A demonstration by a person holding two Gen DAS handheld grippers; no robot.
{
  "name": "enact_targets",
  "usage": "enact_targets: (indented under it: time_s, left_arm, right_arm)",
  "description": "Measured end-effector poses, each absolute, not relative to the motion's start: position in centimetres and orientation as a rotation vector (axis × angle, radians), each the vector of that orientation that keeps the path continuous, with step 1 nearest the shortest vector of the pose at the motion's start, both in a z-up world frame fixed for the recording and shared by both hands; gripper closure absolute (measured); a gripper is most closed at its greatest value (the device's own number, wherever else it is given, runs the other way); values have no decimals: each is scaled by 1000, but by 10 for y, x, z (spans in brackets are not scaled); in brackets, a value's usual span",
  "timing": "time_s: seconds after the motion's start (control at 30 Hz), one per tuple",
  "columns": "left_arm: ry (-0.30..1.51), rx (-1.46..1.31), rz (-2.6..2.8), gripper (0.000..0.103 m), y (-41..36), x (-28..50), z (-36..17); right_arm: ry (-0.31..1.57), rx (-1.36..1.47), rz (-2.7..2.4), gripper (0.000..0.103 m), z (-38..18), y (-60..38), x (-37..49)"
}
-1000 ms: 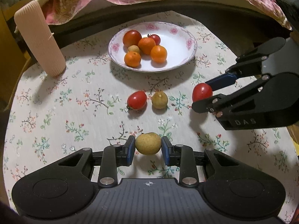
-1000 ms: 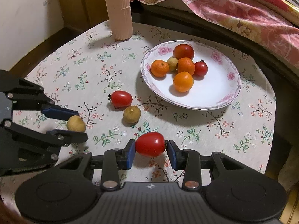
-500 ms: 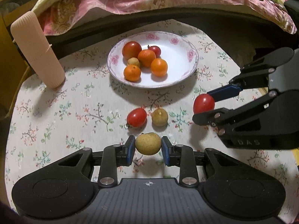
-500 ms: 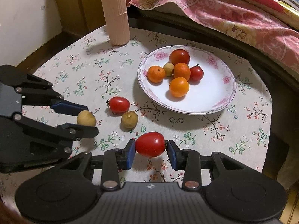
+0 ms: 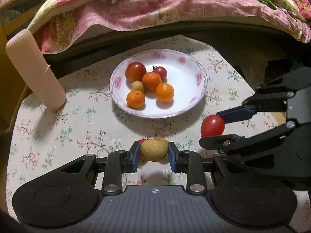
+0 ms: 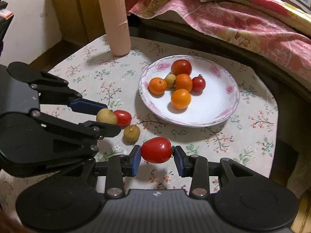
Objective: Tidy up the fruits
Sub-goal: 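Carry the tan fruit with the left tool while the right tool carries the red tomato to the plate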
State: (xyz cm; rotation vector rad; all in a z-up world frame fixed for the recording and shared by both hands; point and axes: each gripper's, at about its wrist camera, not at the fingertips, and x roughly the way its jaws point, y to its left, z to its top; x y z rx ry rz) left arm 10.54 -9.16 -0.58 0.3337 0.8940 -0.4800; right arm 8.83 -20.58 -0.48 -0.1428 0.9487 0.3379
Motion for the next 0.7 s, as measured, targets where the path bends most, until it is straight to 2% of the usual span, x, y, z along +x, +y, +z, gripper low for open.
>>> enact_targets:
  time_s: [0.7]
  left_arm:
    - [878, 254, -430, 67, -109, 158, 2]
  right_arm:
    - [896, -66, 209, 65, 8, -229, 129]
